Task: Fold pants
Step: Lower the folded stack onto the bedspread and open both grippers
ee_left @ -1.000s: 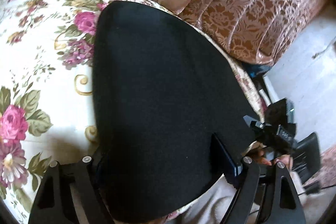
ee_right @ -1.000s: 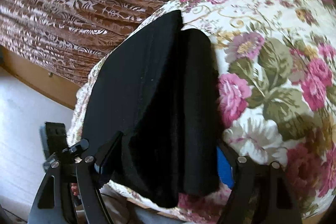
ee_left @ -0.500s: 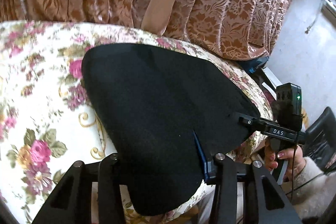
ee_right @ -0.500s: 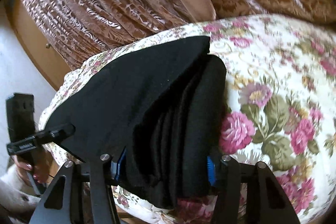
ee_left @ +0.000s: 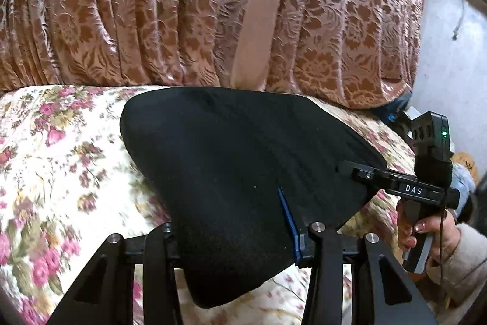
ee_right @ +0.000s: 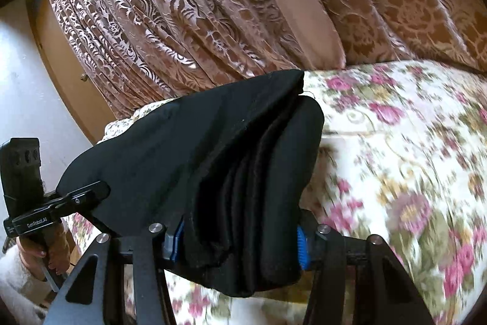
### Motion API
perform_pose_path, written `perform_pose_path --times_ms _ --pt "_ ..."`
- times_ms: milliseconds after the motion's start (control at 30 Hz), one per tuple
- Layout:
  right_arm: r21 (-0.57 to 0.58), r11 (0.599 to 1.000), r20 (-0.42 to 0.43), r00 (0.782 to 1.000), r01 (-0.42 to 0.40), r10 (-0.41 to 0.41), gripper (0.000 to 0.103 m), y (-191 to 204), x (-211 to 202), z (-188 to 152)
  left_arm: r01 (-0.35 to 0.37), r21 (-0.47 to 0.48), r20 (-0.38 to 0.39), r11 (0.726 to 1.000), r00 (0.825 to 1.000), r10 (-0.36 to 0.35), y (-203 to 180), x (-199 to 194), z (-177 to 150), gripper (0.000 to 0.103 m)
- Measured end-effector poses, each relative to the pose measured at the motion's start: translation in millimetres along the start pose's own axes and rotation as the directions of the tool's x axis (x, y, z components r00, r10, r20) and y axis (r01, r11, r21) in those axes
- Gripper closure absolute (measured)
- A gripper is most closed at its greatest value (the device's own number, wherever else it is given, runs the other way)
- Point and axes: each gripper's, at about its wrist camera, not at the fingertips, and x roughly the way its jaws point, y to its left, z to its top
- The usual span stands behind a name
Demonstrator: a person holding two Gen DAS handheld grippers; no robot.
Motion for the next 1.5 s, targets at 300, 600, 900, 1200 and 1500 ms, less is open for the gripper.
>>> perform_pose_path --times_ms 300,600,900,1200,1500 --pt "-0.017 1.000 0.013 1.000 0.012 -0.012 0.049 -1 46 42 -0.067 -0.011 0.037 0.998 0.997 0.067 27 34 33 0.057" --pt "0.023 0.998 0.041 0.998 0.054 -0.055 0.049 -23 84 78 -0.114 0.030 0.064 0.993 0.992 0.112 40 82 64 0.057" --pt "0.061 0.993 0.057 0.993 0.098 -0.101 0.049 -53 120 96 -0.115 -0.012 0.025 0.993 0.993 0.115 71 137 70 0.056" --pt "0.204 0.975 0.001 0.996 0.089 -0.091 0.045 -97 139 65 -0.106 0.001 -0.002 0.994 0.994 0.106 75 146 46 0.050" --pt "0.191 0.971 -0.002 0.989 0.144 -0.146 0.035 -95 138 64 -0.024 -0.150 -0.033 0.988 0.999 0.019 97 145 36 0.044"
